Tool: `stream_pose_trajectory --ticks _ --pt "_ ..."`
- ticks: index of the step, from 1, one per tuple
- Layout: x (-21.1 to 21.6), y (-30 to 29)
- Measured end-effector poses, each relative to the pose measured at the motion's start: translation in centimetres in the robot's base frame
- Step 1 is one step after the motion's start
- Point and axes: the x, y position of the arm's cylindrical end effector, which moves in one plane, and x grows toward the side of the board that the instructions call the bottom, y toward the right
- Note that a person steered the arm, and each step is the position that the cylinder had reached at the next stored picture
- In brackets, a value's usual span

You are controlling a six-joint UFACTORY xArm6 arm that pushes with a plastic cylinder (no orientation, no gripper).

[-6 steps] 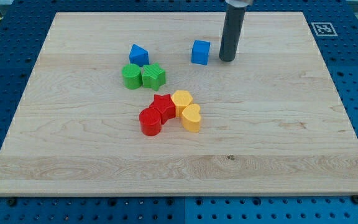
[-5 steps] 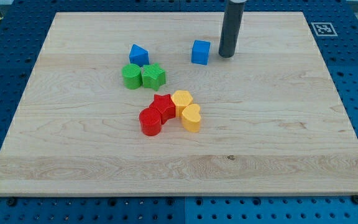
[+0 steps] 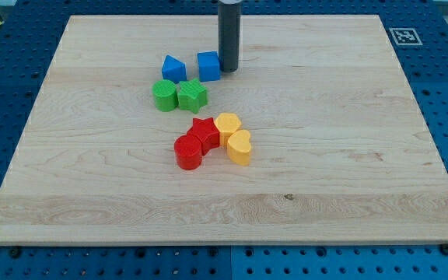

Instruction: Push blue cube close to blue triangle

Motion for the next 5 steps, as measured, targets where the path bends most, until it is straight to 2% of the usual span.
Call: stream_pose_trajectory --ticks 5 --pt "1.8 -2.1"
